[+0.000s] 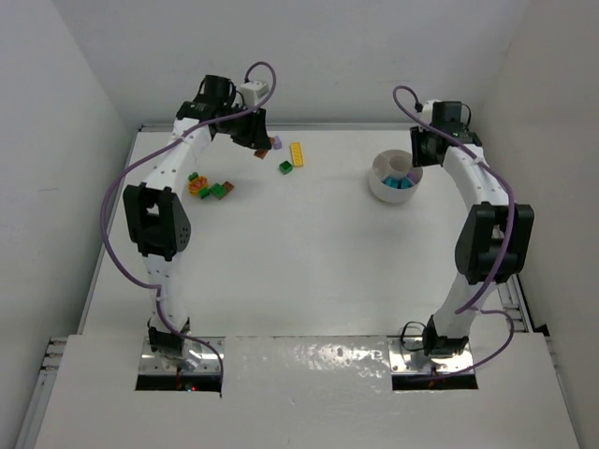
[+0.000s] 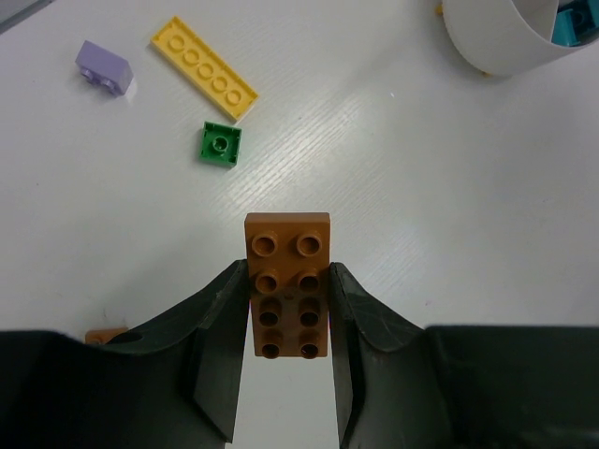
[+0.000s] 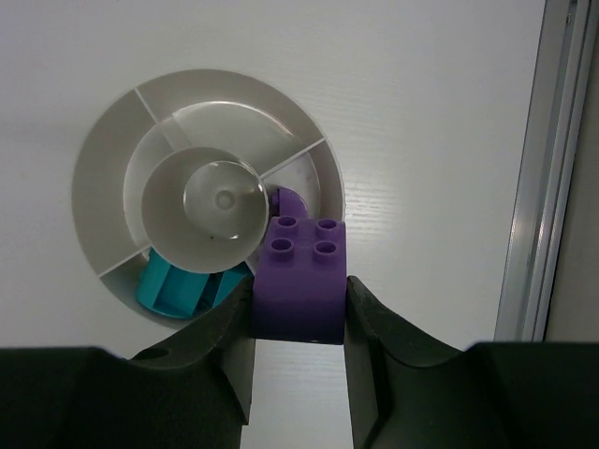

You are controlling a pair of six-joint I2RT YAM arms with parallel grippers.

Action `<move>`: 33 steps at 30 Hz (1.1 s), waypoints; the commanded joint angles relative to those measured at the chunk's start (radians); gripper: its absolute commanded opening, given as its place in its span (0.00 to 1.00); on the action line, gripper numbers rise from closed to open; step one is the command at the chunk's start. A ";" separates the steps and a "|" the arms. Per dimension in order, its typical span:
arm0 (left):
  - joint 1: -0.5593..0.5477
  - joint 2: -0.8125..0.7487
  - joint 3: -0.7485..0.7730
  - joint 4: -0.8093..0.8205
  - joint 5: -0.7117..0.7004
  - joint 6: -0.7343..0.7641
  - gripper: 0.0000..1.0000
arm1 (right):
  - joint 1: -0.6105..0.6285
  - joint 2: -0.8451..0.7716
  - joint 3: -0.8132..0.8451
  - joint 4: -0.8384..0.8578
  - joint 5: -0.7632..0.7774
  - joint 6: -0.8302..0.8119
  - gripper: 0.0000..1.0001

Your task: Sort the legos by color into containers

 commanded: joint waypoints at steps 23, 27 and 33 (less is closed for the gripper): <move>0.000 -0.061 0.010 0.022 -0.009 0.018 0.00 | -0.012 0.072 0.044 -0.016 -0.052 -0.112 0.58; 0.000 -0.059 0.005 0.024 -0.009 0.020 0.00 | -0.012 0.043 0.054 -0.018 -0.050 -0.116 0.59; 0.000 -0.058 -0.004 0.027 -0.006 0.024 0.00 | -0.012 -0.018 0.097 -0.007 -0.052 -0.015 0.59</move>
